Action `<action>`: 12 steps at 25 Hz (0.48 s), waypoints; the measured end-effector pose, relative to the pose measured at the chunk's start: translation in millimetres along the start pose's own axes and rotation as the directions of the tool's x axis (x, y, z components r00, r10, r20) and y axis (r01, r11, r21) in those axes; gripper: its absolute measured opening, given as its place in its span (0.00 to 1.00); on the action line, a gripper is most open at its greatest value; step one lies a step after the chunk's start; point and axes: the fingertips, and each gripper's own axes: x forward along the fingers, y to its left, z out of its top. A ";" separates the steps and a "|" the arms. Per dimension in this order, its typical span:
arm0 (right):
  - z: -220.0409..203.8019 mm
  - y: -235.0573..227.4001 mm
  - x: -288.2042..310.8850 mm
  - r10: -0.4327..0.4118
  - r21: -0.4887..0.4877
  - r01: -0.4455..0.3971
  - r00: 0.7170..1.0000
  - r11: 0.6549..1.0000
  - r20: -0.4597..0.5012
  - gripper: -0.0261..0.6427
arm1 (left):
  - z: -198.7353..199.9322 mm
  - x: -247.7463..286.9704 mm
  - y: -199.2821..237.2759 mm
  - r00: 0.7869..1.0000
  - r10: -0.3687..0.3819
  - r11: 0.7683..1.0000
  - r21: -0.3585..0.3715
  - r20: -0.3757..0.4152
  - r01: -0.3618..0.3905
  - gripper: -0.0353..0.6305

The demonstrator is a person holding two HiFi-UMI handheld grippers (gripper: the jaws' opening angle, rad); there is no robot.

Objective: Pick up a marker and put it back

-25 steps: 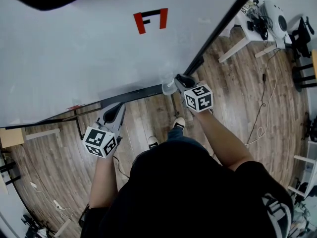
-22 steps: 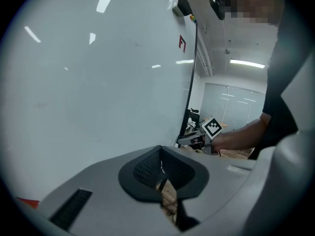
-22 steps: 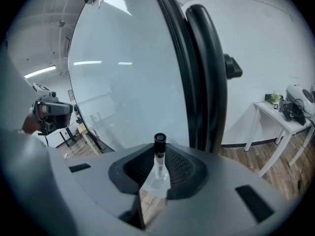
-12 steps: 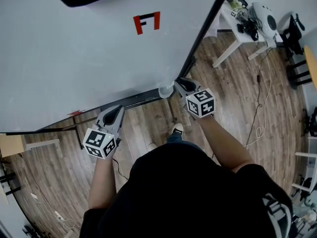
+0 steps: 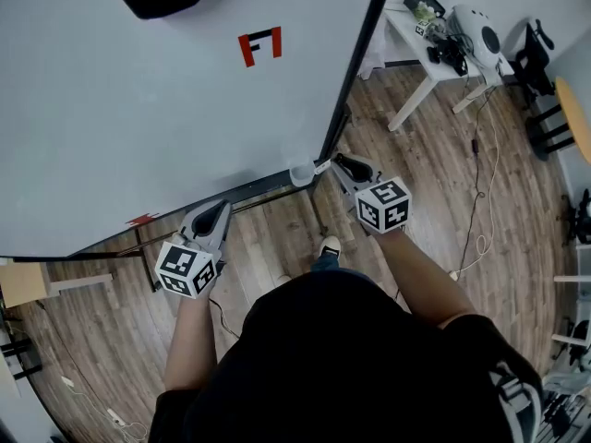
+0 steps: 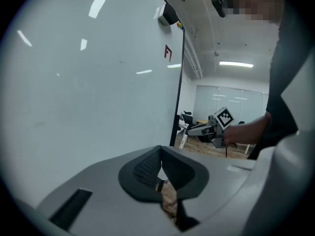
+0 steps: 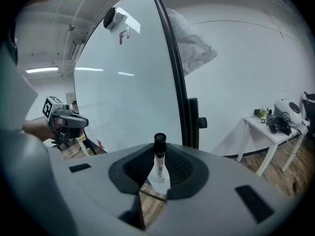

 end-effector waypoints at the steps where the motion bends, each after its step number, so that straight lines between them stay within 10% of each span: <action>1: -0.5 0.6 -4.3 -0.003 0.003 0.003 1.000 1.000 0.003 0.13 | 0.5 -0.3 -1.2 1.000 -0.002 1.000 0.001 0.001 0.002 0.07; 12: -11.2 -2.4 -36.8 -0.036 0.028 0.036 0.999 0.999 0.012 0.13 | 3.2 3.6 -16.2 0.999 -0.034 0.999 0.012 0.002 0.034 0.07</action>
